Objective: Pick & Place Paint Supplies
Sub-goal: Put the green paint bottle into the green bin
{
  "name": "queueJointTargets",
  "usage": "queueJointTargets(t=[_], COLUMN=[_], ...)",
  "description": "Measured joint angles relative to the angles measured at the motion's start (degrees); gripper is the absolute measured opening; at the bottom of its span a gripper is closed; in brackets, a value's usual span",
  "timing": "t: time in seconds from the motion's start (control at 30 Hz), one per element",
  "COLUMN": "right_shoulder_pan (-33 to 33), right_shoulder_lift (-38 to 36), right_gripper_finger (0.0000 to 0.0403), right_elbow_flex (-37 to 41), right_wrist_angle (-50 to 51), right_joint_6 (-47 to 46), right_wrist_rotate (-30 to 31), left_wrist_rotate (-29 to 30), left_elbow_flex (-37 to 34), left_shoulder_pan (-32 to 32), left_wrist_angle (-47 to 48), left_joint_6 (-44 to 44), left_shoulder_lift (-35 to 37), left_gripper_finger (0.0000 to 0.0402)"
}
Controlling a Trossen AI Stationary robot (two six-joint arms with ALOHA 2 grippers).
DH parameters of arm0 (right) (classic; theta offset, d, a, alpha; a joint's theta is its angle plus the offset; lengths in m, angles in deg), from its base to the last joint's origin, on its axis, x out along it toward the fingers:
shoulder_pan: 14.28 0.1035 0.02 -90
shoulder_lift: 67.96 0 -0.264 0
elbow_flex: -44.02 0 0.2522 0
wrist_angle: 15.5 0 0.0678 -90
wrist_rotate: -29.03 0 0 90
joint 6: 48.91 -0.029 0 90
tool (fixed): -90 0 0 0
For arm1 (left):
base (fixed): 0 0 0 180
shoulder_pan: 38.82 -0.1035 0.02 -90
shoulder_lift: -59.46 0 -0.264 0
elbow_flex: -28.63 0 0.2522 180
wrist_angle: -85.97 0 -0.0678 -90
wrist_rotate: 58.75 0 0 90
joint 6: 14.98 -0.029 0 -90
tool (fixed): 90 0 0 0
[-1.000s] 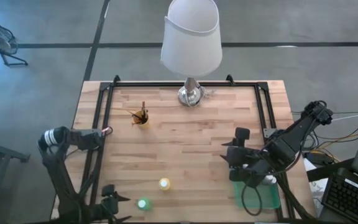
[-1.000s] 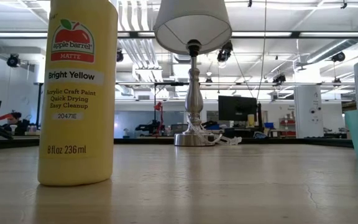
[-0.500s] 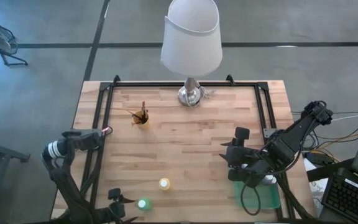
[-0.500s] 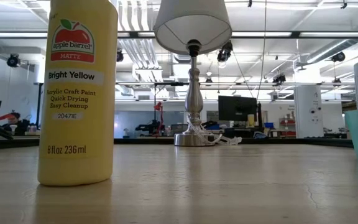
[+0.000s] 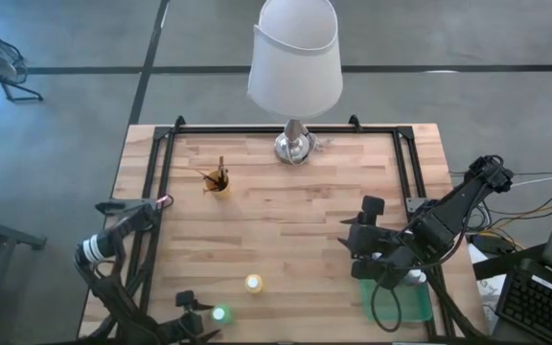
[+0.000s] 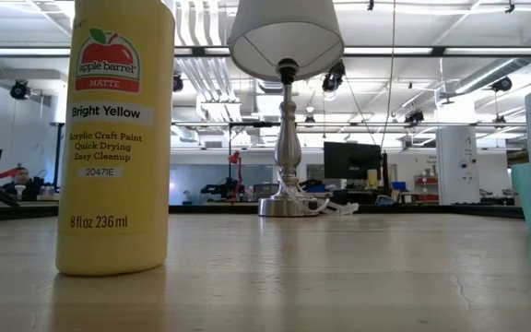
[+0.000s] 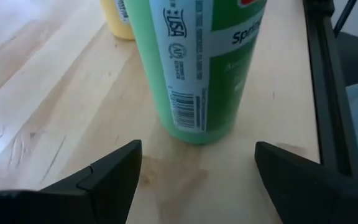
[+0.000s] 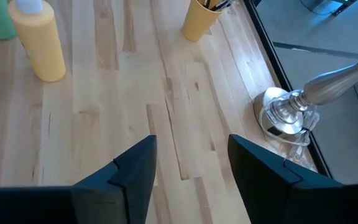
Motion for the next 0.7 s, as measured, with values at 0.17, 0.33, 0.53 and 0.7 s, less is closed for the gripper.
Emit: queueJointTargets(t=[0.17, 0.33, 0.53, 0.7], right_shoulder_pan=[0.0, 0.0, 0.0, 0.02], right_shoulder_lift=[0.0, 0.0, 0.0, 0.0], right_gripper_finger=[0.019, 0.0179, 0.0169, 0.0167], right_elbow_flex=[0.0, 0.0, 0.0, 0.0], right_wrist_angle=[-0.09, -0.13, -0.22, -0.26], right_joint_6=[-0.07, -0.32, -0.38, -0.35], right_wrist_rotate=[0.02, 0.02, 0.02, 0.02], left_wrist_rotate=[4.69, 7.98, 9.08, 9.2], left_elbow_flex=[0.0, -0.04, -0.07, -0.07], left_shoulder_pan=[-0.51, -1.64, -3.31, -4.99], left_wrist_angle=[-0.68, -0.64, -2.63, -6.79], left_joint_6=[-0.57, -0.69, -4.28, -10.74], left_shoulder_lift=[-2.22, -3.38, -3.58, -3.58], left_gripper_finger=[0.0316, 0.0316, 0.0316, 0.0316])
